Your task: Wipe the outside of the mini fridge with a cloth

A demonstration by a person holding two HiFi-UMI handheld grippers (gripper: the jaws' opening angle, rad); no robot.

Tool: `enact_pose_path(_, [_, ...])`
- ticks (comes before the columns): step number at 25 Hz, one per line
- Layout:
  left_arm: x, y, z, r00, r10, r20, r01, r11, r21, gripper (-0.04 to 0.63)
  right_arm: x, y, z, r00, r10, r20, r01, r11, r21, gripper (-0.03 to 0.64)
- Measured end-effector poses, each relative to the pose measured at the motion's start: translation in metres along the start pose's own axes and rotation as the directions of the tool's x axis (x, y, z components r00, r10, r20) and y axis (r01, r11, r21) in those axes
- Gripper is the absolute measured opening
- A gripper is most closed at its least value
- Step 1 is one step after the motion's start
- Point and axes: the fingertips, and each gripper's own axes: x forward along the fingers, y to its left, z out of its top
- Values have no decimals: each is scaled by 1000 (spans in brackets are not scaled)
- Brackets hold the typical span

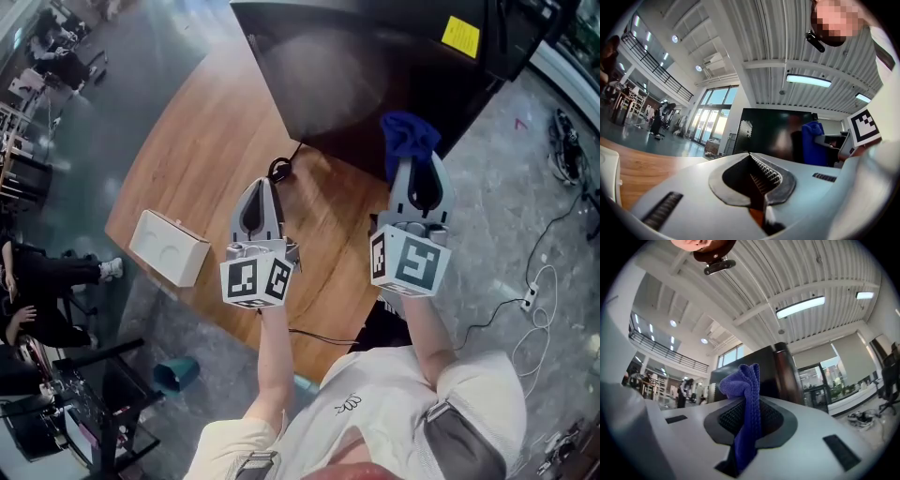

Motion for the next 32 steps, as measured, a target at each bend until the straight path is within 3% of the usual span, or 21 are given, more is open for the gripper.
enact_pose_path(2, [-2,8,-1,1000,19,0,-19,1000,-6,5,19,44,-5,995,90,35,-90,996,8,61])
enact_pose_path(5, [-4,18,-1,999,40,1,-40,999,-6,5,64,100,-14,984,155,83,-153,988,-36,61])
enact_pose_path(14, [-22,59,-12,992,127,-24,-127,992,-5,5,151,209,-70,968,245,-51,-247,969,-32,61])
enact_pose_path(22, [-33,95,-15,980,198,-27,-198,980,-16,5,194,230,-80,979,187,-80,-188,982,-7,61])
enact_pose_path(32, [-34,101,-15,978,207,-26,-207,978,-17,5,182,207,-81,986,138,-90,-137,991,12,61])
